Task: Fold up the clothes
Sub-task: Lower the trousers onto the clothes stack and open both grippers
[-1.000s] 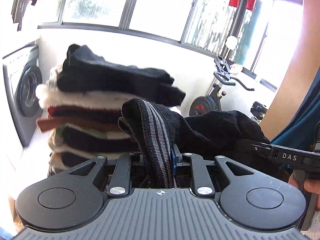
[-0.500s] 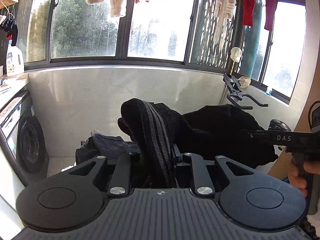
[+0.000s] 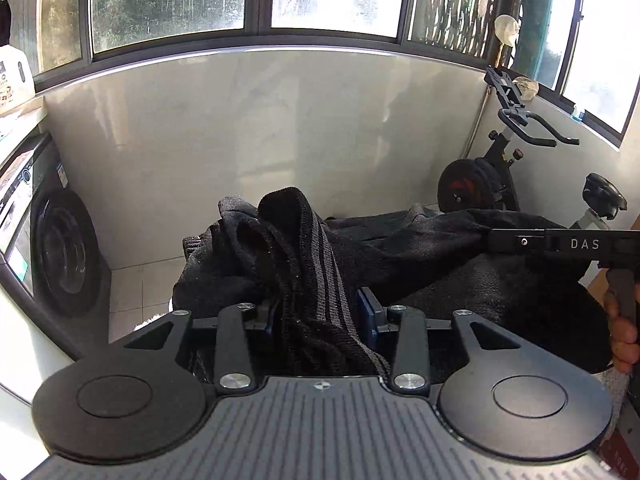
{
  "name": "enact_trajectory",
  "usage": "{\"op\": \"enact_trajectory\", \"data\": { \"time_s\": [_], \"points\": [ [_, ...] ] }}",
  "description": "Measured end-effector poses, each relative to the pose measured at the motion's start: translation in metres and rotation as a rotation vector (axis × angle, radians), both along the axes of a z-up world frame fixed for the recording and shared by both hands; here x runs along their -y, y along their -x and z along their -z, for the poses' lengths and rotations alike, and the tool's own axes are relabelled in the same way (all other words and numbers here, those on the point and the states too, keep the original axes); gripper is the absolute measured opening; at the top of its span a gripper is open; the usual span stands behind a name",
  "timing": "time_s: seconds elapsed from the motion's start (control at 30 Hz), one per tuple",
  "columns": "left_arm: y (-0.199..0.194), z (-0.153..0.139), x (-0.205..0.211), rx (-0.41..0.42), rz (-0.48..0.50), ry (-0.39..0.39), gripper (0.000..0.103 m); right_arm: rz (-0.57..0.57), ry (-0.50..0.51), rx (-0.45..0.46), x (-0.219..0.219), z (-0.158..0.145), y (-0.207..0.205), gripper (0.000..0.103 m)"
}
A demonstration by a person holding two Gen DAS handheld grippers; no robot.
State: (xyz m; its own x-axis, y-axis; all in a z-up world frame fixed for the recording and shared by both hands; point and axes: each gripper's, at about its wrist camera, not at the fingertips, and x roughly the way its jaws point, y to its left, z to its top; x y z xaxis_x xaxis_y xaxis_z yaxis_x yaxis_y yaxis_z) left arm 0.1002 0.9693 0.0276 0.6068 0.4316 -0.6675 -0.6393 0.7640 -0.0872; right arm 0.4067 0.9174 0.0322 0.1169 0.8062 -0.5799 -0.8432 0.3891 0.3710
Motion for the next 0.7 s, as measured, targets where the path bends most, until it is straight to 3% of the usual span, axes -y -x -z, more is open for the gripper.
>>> {"op": "enact_trajectory", "data": {
  "time_s": [0.03, 0.1, 0.13, 0.17, 0.27, 0.37, 0.4, 0.47, 0.53, 0.6, 0.67, 0.7],
  "points": [
    [0.003, 0.002, 0.001, 0.012, 0.005, 0.0, 0.047, 0.021, 0.021, 0.023, 0.0, 0.007, 0.004, 0.052],
    [0.009, 0.001, 0.004, 0.041, 0.017, 0.01, 0.061, 0.067, 0.02, 0.062, 0.006, 0.012, 0.007, 0.07],
    [0.014, -0.002, 0.004, 0.042, 0.011, 0.001, 0.065, 0.089, 0.019, 0.08, 0.009, 0.014, 0.008, 0.073],
    [0.019, -0.006, 0.004, 0.041, 0.004, -0.01, 0.071, 0.107, 0.012, 0.081, 0.011, 0.013, 0.008, 0.074],
    [0.032, -0.025, 0.018, 0.053, -0.016, -0.117, 0.073, 0.194, -0.045, 0.118, 0.035, -0.003, 0.003, 0.074],
    [0.037, -0.045, 0.039, 0.095, -0.006, -0.234, 0.087, 0.176, -0.111, 0.148, 0.05, -0.024, 0.009, 0.082],
    [0.035, -0.051, 0.047, 0.108, 0.011, -0.269, 0.091, 0.161, -0.089, 0.165, 0.049, -0.021, 0.015, 0.087],
    [0.026, -0.059, 0.064, 0.121, 0.058, -0.326, 0.092, 0.132, -0.037, 0.2, 0.046, -0.013, 0.026, 0.087],
    [0.008, -0.058, 0.079, 0.105, 0.136, -0.347, 0.094, 0.132, 0.011, 0.211, 0.042, 0.0, 0.032, 0.086],
    [-0.008, -0.048, 0.089, 0.077, 0.198, -0.345, 0.095, 0.17, 0.042, 0.167, 0.043, 0.019, 0.028, 0.086],
    [-0.016, -0.033, 0.082, 0.055, 0.224, -0.289, 0.095, 0.2, 0.056, 0.105, 0.046, 0.041, 0.024, 0.087],
    [-0.018, -0.025, 0.07, 0.042, 0.191, -0.239, 0.095, 0.201, 0.057, 0.108, 0.046, 0.045, 0.026, 0.087]
  ]
}}
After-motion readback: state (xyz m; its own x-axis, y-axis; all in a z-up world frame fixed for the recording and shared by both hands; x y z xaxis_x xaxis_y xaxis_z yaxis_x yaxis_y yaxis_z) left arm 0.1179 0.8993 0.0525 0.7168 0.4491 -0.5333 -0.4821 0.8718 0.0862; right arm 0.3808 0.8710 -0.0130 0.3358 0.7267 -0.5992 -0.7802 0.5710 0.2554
